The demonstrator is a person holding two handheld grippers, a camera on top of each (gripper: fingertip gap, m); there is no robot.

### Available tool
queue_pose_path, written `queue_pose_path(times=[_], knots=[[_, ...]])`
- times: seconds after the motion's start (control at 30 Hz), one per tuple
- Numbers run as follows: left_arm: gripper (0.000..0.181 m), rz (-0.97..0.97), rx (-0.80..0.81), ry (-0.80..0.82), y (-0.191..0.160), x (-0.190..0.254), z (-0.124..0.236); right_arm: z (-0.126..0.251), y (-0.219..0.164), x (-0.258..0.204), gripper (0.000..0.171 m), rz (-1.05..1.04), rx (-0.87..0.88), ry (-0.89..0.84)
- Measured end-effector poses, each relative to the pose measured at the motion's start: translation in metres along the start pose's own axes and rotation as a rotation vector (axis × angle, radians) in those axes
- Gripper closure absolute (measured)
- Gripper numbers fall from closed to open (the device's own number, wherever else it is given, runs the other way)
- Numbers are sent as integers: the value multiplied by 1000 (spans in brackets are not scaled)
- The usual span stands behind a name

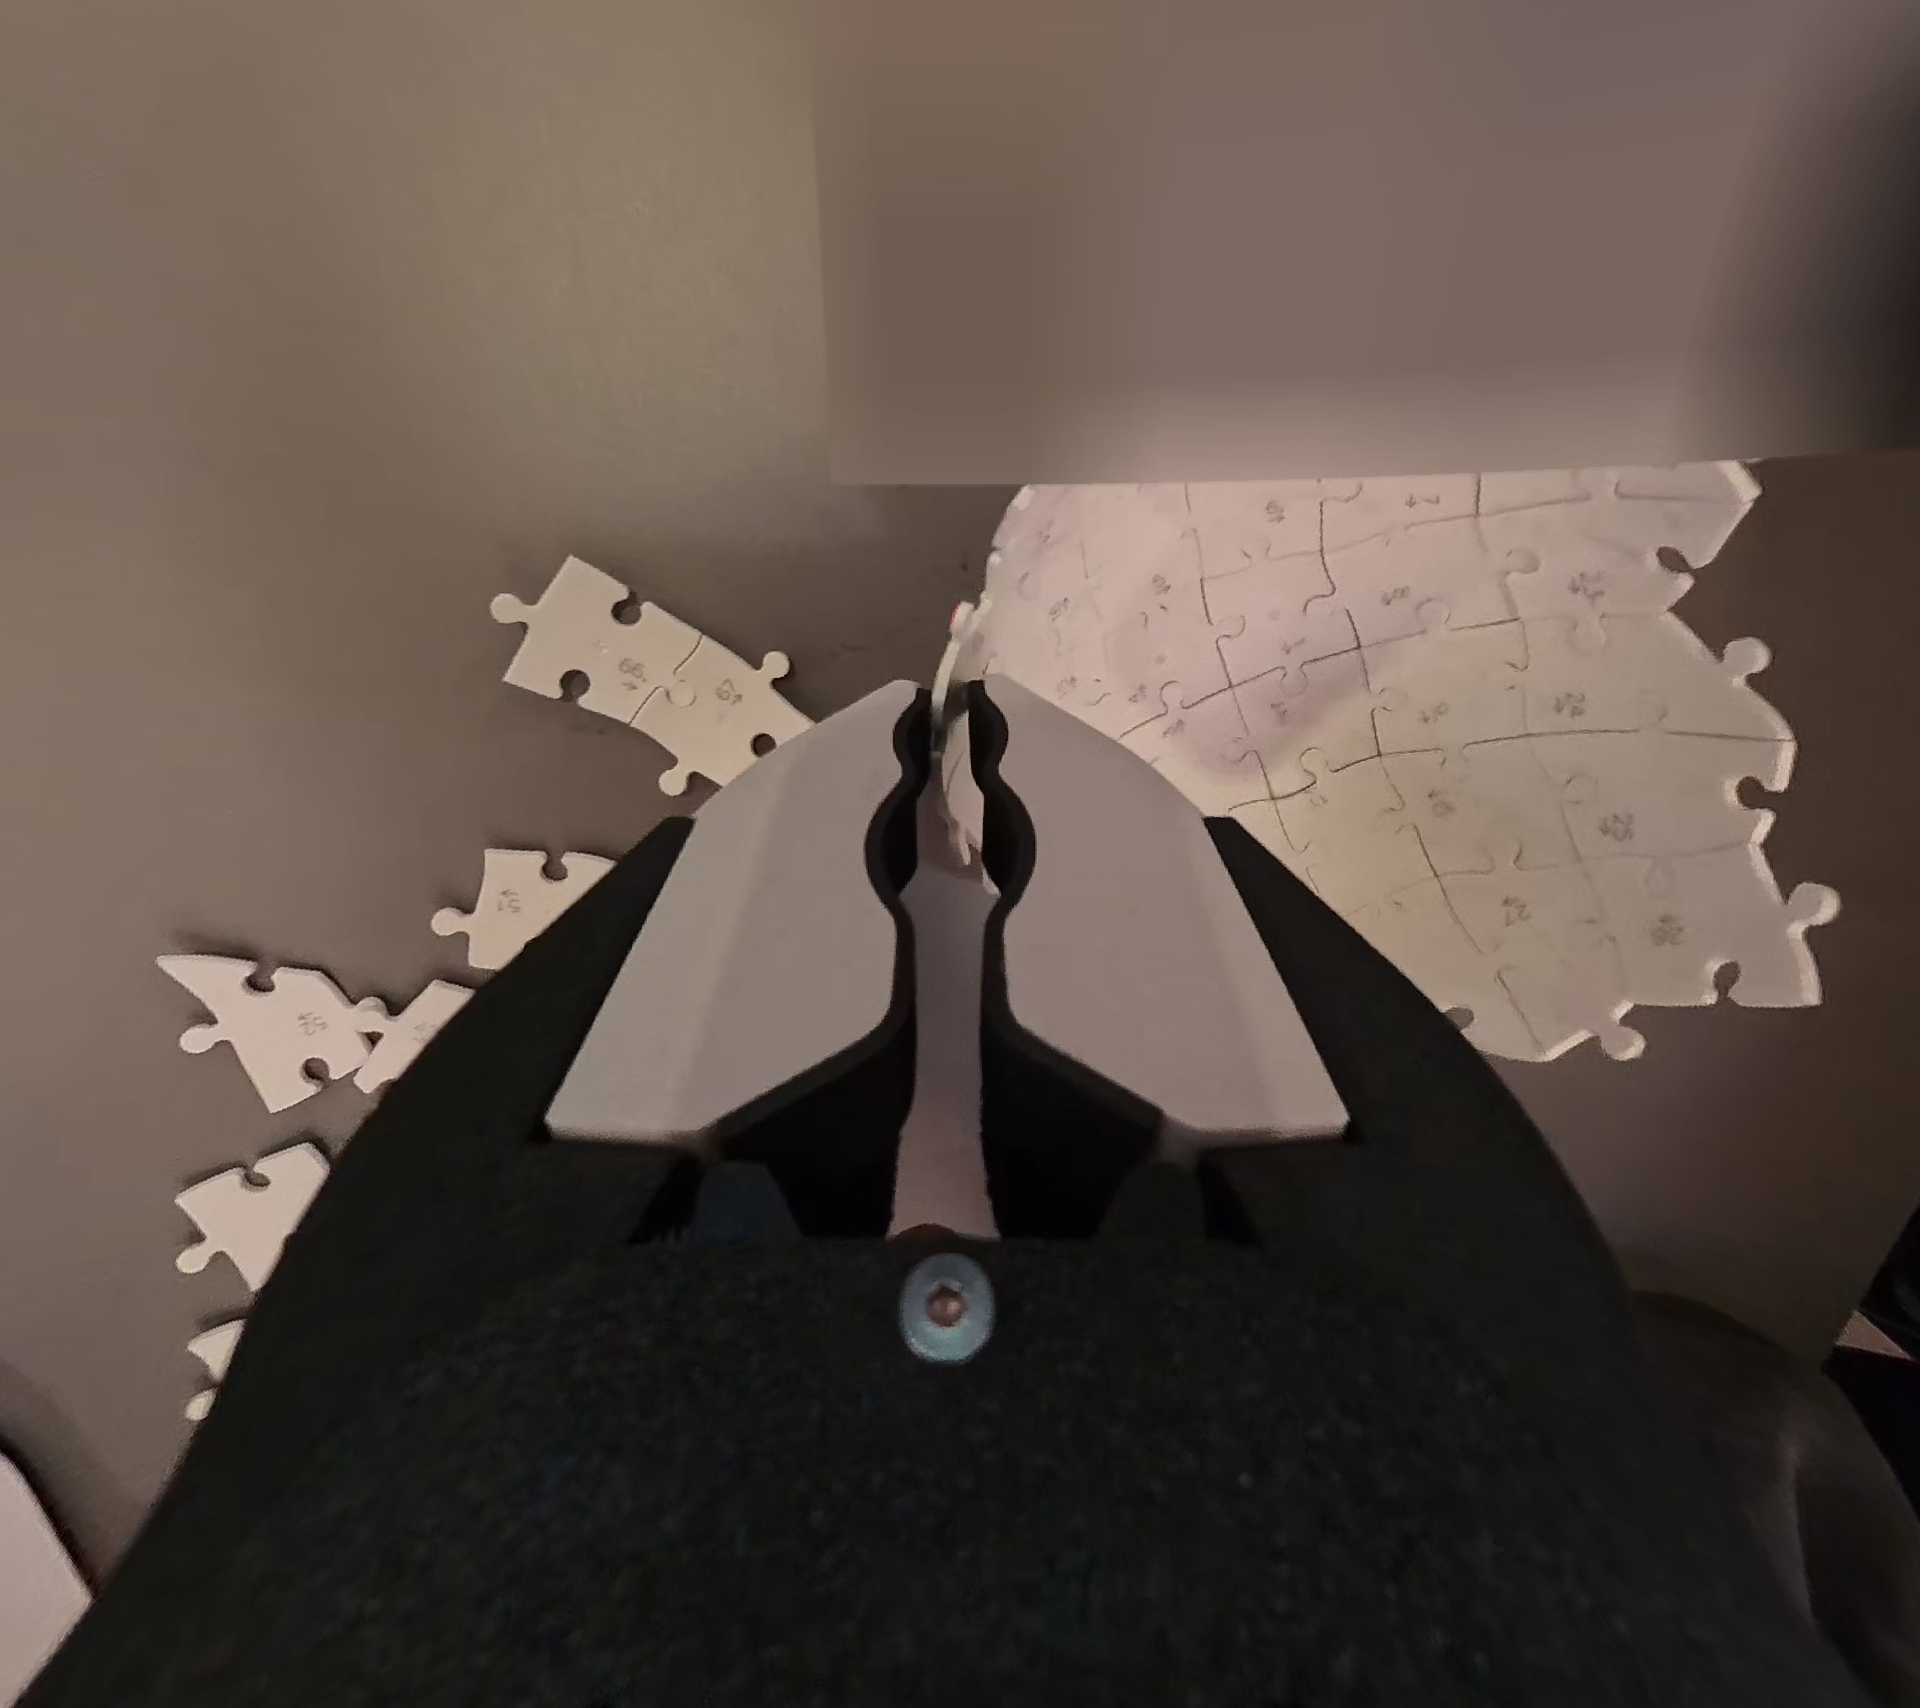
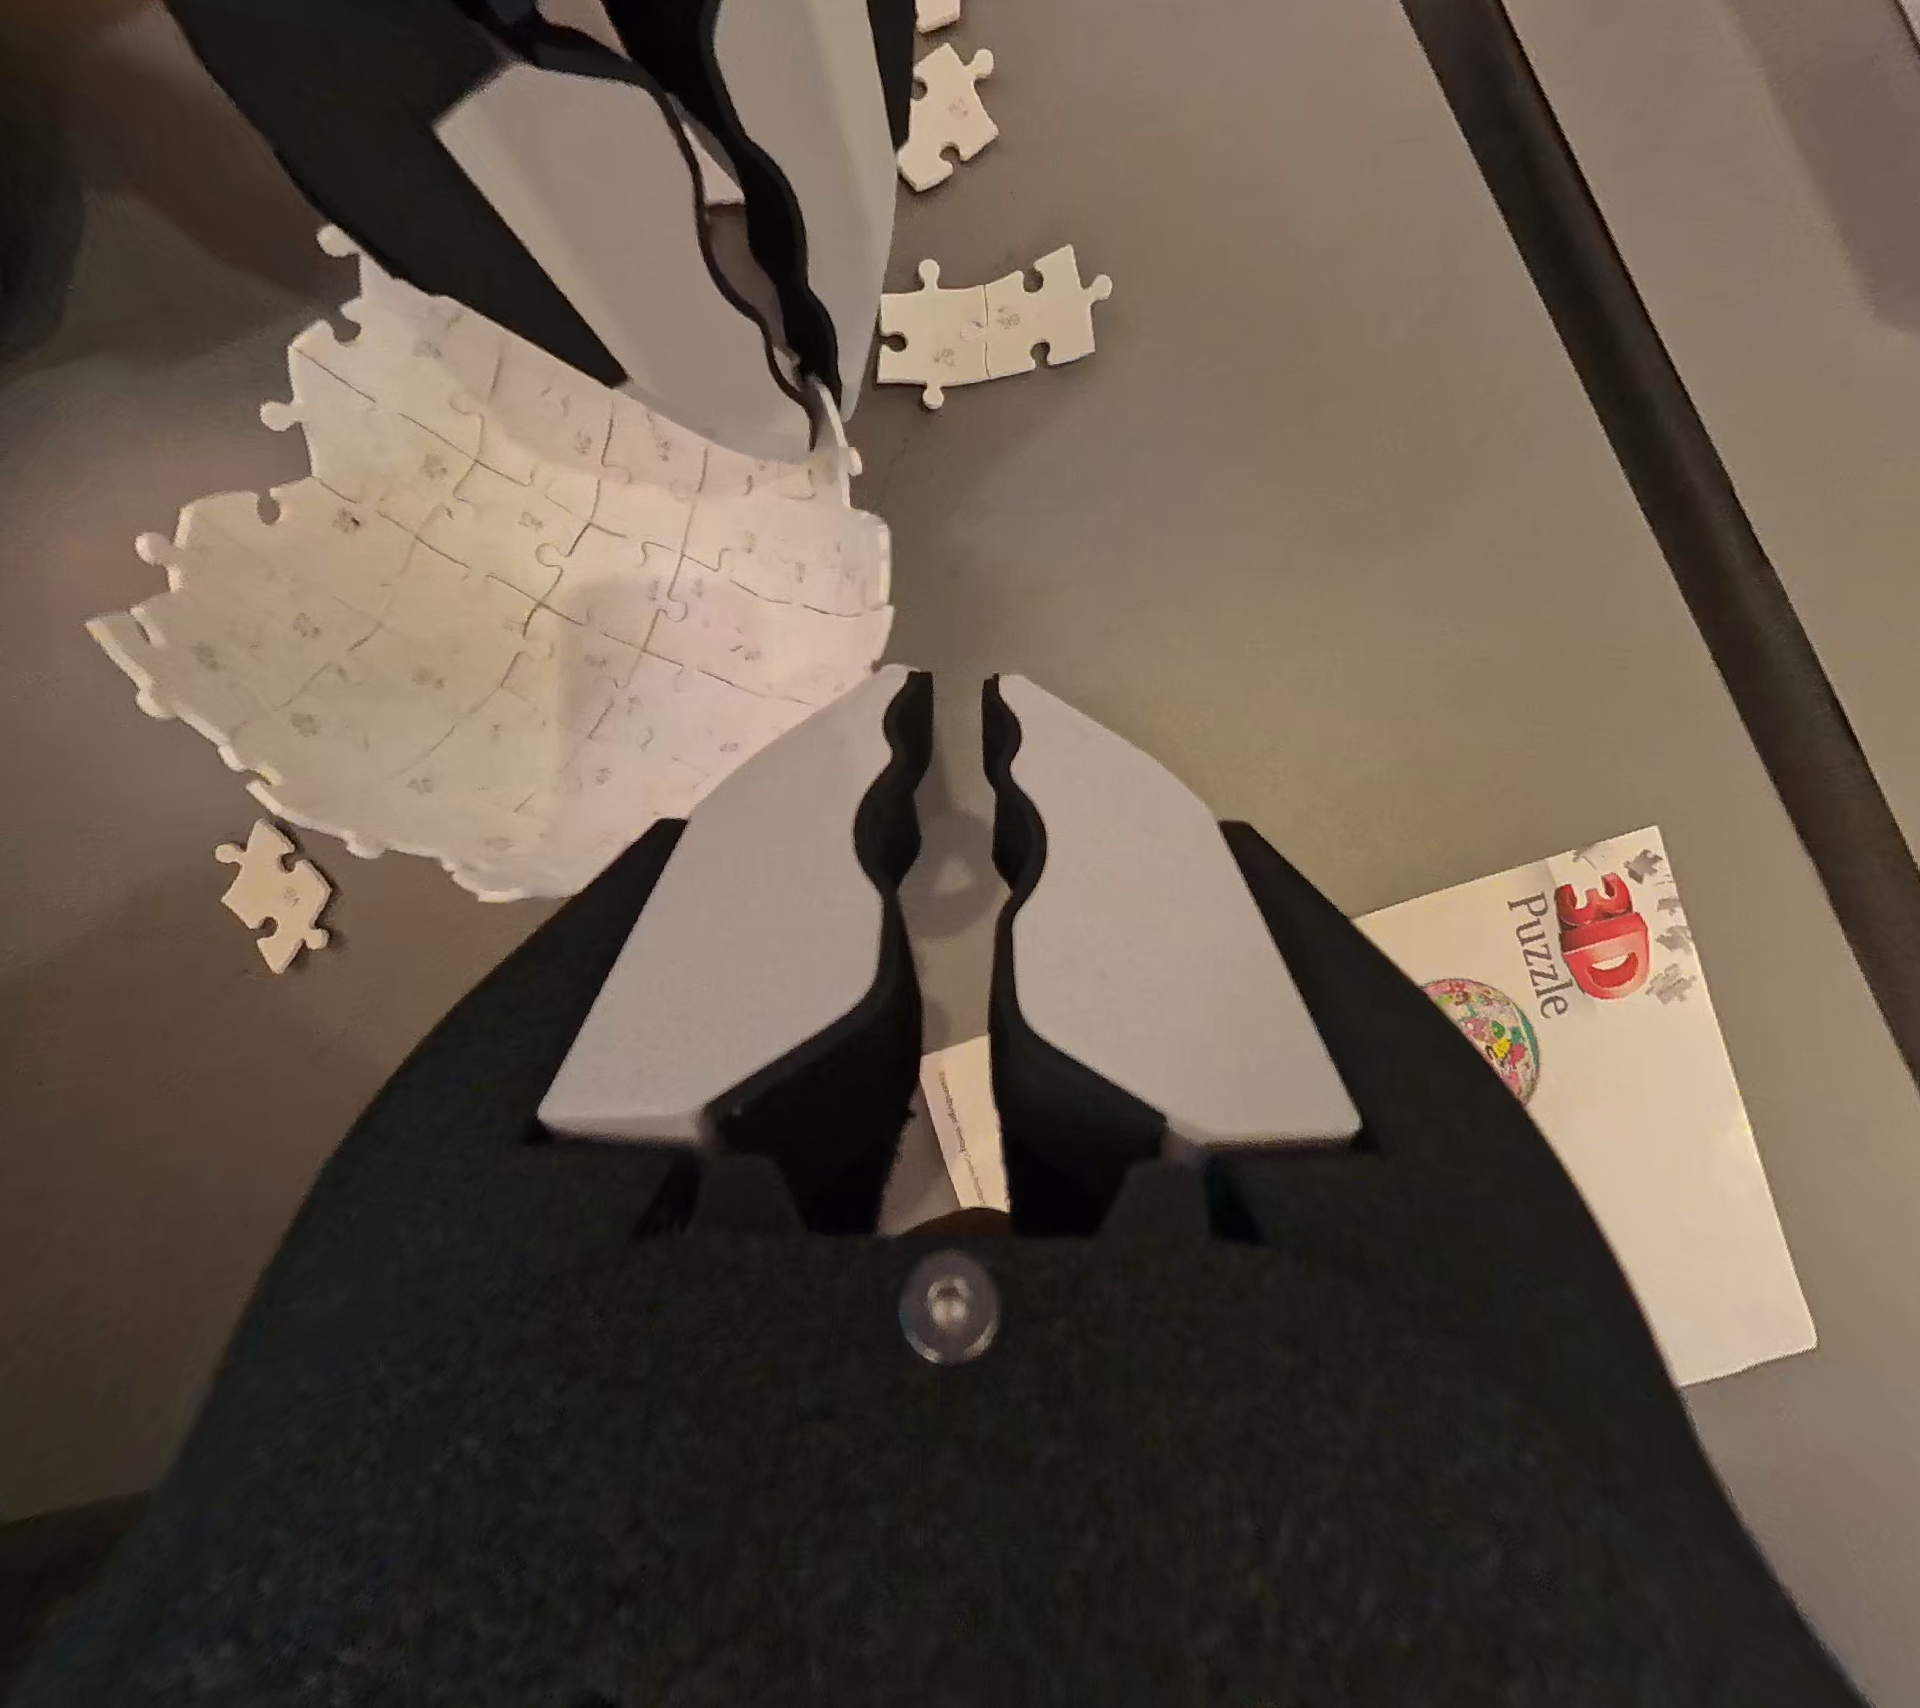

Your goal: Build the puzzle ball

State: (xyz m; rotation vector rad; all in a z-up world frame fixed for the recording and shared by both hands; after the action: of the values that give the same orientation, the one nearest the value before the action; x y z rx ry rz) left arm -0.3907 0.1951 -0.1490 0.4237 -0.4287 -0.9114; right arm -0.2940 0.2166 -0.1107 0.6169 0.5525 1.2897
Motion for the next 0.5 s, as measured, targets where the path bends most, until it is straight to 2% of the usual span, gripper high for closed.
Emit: queue_pose_path(times=[0.27, 0.5], knots=[[173, 44, -30, -57, -6, 2, -8, 0, -2, 0, 162, 6, -10, 7], [166, 21, -55, -45, -8, 2, -10, 0, -4, -2, 162, 20, -23, 10]])
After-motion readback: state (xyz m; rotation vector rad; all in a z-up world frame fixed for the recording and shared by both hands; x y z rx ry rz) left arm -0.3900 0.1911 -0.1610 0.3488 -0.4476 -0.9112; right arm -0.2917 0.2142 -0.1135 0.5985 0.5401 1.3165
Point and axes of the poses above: each gripper's, where its closed fingertips meet, z back along the fingers, y out of its top, x = y × z across the jaws, the point moved 4 cm from there along z, back along the fingers, and after that the axes turned 12 degrees about x, right-handed, at the moved point
